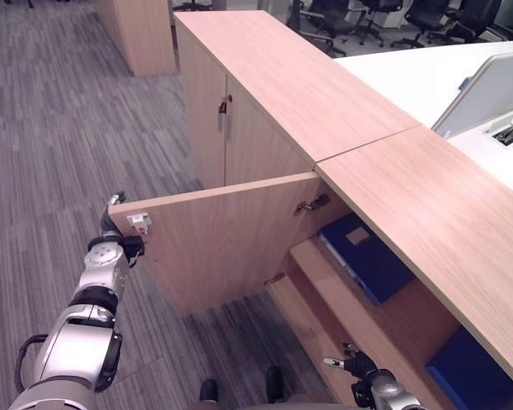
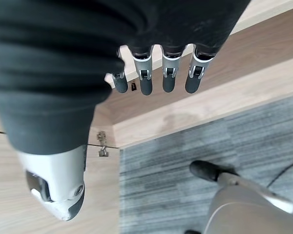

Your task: Put the empty folder in the office cabinet

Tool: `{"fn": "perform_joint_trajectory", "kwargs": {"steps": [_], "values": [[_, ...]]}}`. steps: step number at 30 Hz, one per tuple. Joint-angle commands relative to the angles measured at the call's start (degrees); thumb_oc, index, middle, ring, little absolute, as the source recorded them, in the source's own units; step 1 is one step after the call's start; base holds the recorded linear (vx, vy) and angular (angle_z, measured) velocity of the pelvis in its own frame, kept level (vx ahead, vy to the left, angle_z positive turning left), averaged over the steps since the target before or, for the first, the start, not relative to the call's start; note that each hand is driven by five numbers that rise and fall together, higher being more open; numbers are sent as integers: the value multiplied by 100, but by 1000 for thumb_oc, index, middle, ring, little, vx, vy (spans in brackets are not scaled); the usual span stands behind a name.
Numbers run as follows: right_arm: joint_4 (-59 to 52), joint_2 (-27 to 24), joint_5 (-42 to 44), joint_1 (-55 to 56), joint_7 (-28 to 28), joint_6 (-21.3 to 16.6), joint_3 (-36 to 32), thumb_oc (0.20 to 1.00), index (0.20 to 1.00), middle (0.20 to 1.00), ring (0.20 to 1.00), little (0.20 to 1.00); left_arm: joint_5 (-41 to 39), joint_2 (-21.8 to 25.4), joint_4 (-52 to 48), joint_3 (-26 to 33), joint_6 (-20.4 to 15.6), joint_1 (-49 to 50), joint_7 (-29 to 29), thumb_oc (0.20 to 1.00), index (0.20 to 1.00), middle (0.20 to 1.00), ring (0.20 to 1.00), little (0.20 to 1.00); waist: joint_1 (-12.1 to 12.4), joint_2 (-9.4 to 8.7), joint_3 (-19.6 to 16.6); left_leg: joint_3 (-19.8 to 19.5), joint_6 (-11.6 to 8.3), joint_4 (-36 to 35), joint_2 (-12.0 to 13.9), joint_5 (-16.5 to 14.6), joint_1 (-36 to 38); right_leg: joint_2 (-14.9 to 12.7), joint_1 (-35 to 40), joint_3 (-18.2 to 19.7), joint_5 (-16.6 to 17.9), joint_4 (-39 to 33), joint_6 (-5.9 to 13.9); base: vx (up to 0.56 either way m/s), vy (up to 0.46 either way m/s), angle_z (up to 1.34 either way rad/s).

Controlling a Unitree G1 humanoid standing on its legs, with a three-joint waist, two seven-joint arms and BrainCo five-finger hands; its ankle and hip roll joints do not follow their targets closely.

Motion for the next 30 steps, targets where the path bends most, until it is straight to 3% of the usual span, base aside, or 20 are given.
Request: {"fn": "perform_joint_trajectory", "kwargs": {"steps": [1, 7, 12, 18, 21, 23, 24, 25, 27, 28, 29, 30], "values": [[103, -54, -44, -266, -44, -117, 259, 1000, 1000, 1000, 1000, 1000, 82, -463, 90, -440, -185, -406, -211, 1000, 1000, 1000, 1000, 1000, -100, 172, -70, -119, -181, 69, 152, -609, 250, -347, 185, -91, -284, 104, 722, 42, 3, 5], [16, -34, -112, -270, -44, -129, 273, 1000, 1000, 1000, 1000, 1000, -12, -811, -572, -691, -214, -149, -339, 1000, 1000, 1000, 1000, 1000, -42, 190, -33, -216, -173, 69, 136, -610, 256, -355, 242, -157, -312, 101, 698, 10, 4, 7], [1, -67, -132, -237, -31, -101, 131, 1000, 1000, 1000, 1000, 1000, 208, -1092, -1911, -1202, -212, 661, -591, 1000, 1000, 1000, 1000, 1000, 114, 286, 43, -348, -155, 69, 92, -584, 216, -394, 278, -283, -329, 100, 681, -6, 11, 17], [-146, -171, -137, -70, 70, -80, -106, 1000, 1000, 1000, 1000, 1000, 742, -614, -3290, -1838, -38, 1842, -1371, 1000, 1000, 1000, 1000, 1000, 267, 463, 97, -420, -116, 69, 34, -568, 182, -479, 310, -394, -322, 118, 683, -2, 20, 4], [-158, -198, -109, -117, 78, -80, -163, 1000, 1000, 1000, 1000, 1000, 965, -472, -3382, -2003, -10, 2051, -1540, 1000, 1000, 1000, 1000, 1000, 266, 556, 151, -341, -91, 69, -3, -555, 127, -546, 212, -376, -258, 143, 732, -79, 59, -7], [-181, -246, -144, -498, 4, -47, -180, 1000, 1000, 1000, 1000, 1000, 924, -523, -3451, -1988, 2, 2223, -1565, 1000, 1000, 1000, 1000, 1000, 288, 720, 337, 107, -62, 69, 14, -466, -57, -712, -173, -536, -12, 393, 885, -258, 52, -56], [-180, -247, -143, -501, 4, -47, -178, 1000, 1000, 1000, 1000, 1000, 924, -524, -3452, -1985, 3, 2224, -1566, 1000, 1000, 1000, 1000, 1000, 296, 719, 330, 118, -61, 69, 14, -466, -65, -712, -192, -524, -14, 404, 886, -250, 28, -172], [-257, -221, -147, -596, -26, -30, -183, 1000, 1000, 1000, 1000, 1000, 850, -592, -3459, -1941, 46, 2262, -1529, 1000, 1000, 1000, 1000, 1000, 293, 778, 405, 327, -47, 69, 47, -407, -119, -823, -423, -678, 37, 784, 916, -220, 69, -155], [-282, -175, -207, -628, -30, -5, -198, 1000, 1000, 1000, 1000, 1000, 774, -615, -3678, -1863, 119, 2492, -1562, 1000, 1000, 1000, 1000, 1000, 378, 914, 403, 665, -15, 107, 129, -343, -188, -1008, -442, -1488, -344, 1313, 755, -250, 85, -80], [-218, -119, -262, -624, -29, -1, -191, 1000, 1000, 1000, 1000, 1000, 736, -632, -3818, -1811, 187, 2644, -1621, 1000, 1000, 1000, 1000, 1000, 438, 974, 349, 994, 16, 159, 202, -288, -222, -1126, -326, -2068, -572, 1708, 620, -134, 49, -105], [-217, -117, -263, -617, -30, -3, -187, 1000, 1000, 1000, 1000, 1000, 735, -629, -3829, -1808, 192, 2656, -1623, 1000, 1000, 1000, 1000, 1000, 438, 969, 346, 997, 14, 161, 199, -293, -216, -1134, -331, -2064, -592, 1732, 620, -151, 48, -124], [-86, -58, -310, -584, -14, -1, -187, 1000, 1000, 1000, 1000, 1000, 759, -633, -3890, -1765, 229, 2791, -1682, 1000, 1000, 1000, 1000, 1000, 484, 934, 285, 1320, 40, 192, 201, -290, -173, -1184, -117, -2333, -711, 1866, 623, -58, 4, -109]]}}
